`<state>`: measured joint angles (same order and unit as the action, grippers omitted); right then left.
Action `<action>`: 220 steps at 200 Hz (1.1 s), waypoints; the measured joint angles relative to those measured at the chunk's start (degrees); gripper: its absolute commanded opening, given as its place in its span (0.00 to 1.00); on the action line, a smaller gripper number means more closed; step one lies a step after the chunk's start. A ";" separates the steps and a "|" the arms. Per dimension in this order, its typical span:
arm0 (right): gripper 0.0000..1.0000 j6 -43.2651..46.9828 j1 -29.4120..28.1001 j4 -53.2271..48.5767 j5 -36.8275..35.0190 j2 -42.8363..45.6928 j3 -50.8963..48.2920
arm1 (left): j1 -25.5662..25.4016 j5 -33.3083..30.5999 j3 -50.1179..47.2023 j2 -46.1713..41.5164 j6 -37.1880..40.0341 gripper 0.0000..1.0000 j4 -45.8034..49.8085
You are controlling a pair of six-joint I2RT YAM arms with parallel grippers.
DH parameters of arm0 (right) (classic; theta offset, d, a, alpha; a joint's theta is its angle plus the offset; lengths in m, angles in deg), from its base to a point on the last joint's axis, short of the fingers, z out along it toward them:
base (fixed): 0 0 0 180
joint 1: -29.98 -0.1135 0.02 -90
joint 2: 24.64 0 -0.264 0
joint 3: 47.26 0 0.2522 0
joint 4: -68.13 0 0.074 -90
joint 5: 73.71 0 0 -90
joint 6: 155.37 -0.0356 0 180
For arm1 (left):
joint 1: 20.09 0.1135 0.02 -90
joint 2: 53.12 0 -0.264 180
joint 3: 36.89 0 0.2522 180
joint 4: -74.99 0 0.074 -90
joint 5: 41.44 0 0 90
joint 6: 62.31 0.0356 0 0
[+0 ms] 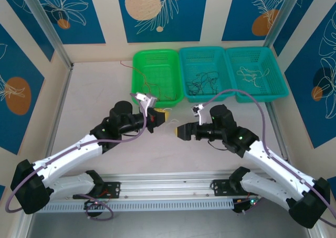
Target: Untangle the cables
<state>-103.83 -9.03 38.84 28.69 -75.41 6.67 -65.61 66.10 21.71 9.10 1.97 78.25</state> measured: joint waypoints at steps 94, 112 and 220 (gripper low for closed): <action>0.00 -6.29 -0.74 12.02 -3.30 -1.14 -3.30 | 0.00 0.81 -0.79 -2.32 -1.49 0.28 -0.72; 0.00 -7.50 -0.48 11.13 -5.42 2.54 -3.50 | 0.00 0.50 -1.62 -3.93 -2.23 0.56 -0.61; 0.00 -10.91 16.35 0.17 -9.99 14.34 8.92 | 0.00 3.48 -7.02 -14.10 0.61 0.80 -0.66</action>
<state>-114.74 7.32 39.01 18.70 -61.07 15.58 -65.61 69.58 14.70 -5.00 2.59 77.59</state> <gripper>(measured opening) 0.056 0.797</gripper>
